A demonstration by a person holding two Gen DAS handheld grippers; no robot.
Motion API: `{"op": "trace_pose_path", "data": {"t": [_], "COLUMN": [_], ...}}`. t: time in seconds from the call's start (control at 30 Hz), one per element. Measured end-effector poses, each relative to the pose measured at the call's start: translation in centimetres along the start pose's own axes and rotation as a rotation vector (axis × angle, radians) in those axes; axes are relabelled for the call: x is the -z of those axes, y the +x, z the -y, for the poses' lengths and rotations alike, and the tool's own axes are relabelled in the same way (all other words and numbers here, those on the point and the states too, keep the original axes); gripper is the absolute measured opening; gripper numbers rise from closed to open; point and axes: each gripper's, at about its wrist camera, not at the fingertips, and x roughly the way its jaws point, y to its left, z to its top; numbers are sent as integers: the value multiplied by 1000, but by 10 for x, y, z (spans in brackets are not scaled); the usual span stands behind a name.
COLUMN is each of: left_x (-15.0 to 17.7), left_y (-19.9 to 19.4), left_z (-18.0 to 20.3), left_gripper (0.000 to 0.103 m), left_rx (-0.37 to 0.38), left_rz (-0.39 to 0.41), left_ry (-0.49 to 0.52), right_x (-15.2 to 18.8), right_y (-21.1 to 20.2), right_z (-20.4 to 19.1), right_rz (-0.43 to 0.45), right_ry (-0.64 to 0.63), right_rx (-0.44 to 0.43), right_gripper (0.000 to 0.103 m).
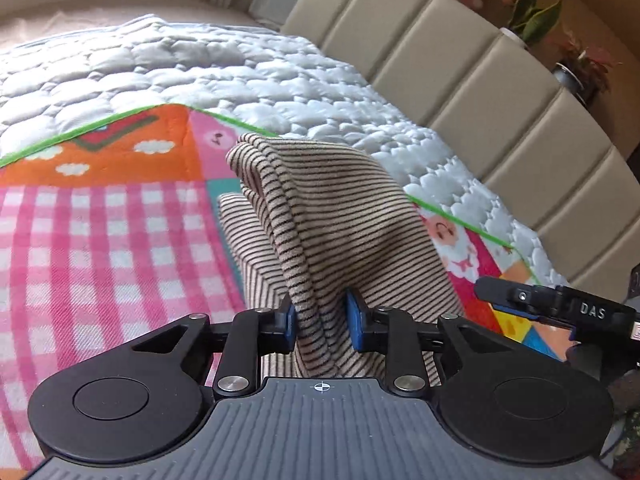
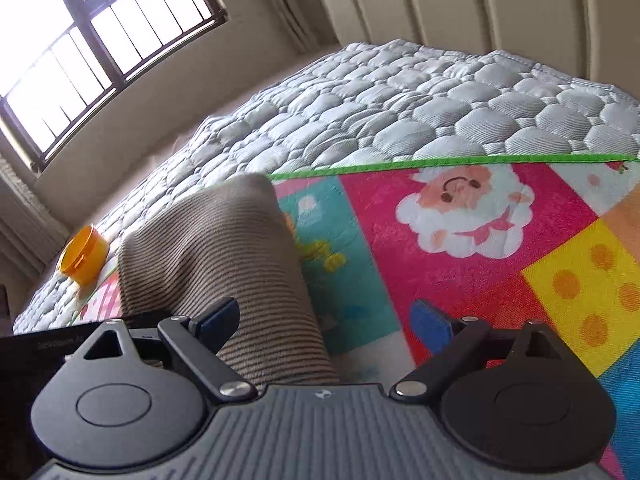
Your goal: Fold clothes
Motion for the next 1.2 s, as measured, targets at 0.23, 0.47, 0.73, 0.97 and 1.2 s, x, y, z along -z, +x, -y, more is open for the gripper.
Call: {"op": "trace_pose_path", "data": {"t": [0.23, 0.47, 0.73, 0.97, 1.2], "left_x": [-2, -8, -13, -17, -20], "left_y": [4, 10, 20, 24, 29], "left_z": [-18, -32, -31, -30, -29], "left_gripper": [37, 49, 57, 62, 65], "left_rx": [38, 68, 82, 69, 58], "left_rz": [-8, -17, -28, -25, -17], "left_ry": [-23, -56, -31, 8, 32], "right_x": [16, 5, -59, -78, -81], "right_y": [-2, -19, -9, 107, 109], "right_z": [-43, -39, -68, -110, -81], "right_rz": [-41, 6, 178, -32, -28], "right_ry": [-145, -154, -305, -603, -456], "right_rx": [-134, -43, 56, 315, 280], "right_gripper": [73, 77, 103, 103, 103]}}
